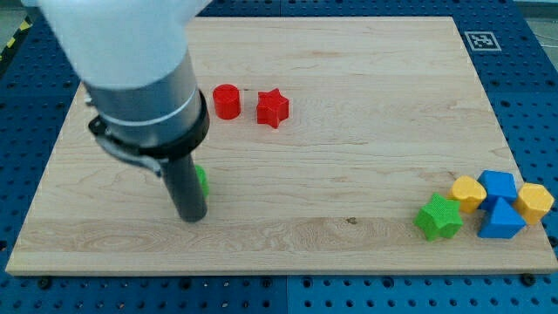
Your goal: Move the green circle into red circle
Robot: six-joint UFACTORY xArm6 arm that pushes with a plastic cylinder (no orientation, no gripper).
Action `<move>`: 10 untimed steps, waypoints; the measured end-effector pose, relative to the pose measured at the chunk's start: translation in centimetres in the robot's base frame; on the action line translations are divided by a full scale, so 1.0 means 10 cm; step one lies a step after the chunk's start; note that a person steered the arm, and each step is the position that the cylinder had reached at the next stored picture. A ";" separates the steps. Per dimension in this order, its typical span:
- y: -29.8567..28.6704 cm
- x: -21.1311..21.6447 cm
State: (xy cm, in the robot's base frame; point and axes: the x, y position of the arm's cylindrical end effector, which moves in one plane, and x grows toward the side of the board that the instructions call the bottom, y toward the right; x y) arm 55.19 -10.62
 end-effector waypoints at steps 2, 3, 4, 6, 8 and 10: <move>-0.54 -0.40; -0.80 -0.45; -0.46 -0.60; 0.18 -0.89; 0.36 -0.43; 1.02 -0.79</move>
State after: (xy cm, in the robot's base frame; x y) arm 47.28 -0.47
